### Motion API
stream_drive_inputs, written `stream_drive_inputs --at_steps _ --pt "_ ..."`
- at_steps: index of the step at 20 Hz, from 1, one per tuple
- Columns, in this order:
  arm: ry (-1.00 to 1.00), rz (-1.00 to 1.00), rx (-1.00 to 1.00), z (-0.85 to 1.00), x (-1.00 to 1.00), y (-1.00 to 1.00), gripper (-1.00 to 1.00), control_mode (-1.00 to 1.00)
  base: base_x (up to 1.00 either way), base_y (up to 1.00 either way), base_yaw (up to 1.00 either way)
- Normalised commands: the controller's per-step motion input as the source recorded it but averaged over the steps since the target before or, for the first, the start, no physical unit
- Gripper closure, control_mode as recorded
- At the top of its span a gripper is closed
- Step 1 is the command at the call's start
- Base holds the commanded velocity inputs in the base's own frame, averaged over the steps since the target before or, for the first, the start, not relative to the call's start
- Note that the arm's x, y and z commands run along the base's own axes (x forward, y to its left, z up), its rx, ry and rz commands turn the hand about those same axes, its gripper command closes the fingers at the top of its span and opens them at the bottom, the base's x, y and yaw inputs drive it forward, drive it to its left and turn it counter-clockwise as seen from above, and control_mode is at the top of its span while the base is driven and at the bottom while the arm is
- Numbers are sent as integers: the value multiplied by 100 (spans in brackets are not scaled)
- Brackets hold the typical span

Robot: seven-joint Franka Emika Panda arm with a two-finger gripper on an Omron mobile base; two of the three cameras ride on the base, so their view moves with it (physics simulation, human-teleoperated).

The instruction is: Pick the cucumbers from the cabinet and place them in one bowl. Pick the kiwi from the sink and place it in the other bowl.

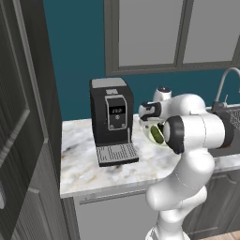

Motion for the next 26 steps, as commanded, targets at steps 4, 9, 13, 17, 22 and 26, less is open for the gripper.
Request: stream_drive_inputs --at_steps 4,9,13,17,22,26 --pt "12 0 -1 42 16 -3 -100 -100 0 0 0" --pt "14 0 -1 5 0 -8 -100 -100 0 0 0" --pt "10 0 0 0 0 -11 -100 -100 0 0 0" --pt "7 0 0 4 2 -23 -100 -100 0 0 0" --pt "2 0 0 -3 18 -34 -100 -100 0 0 0" --pt "-1 0 0 -15 17 -14 -100 -100 0 0 0"
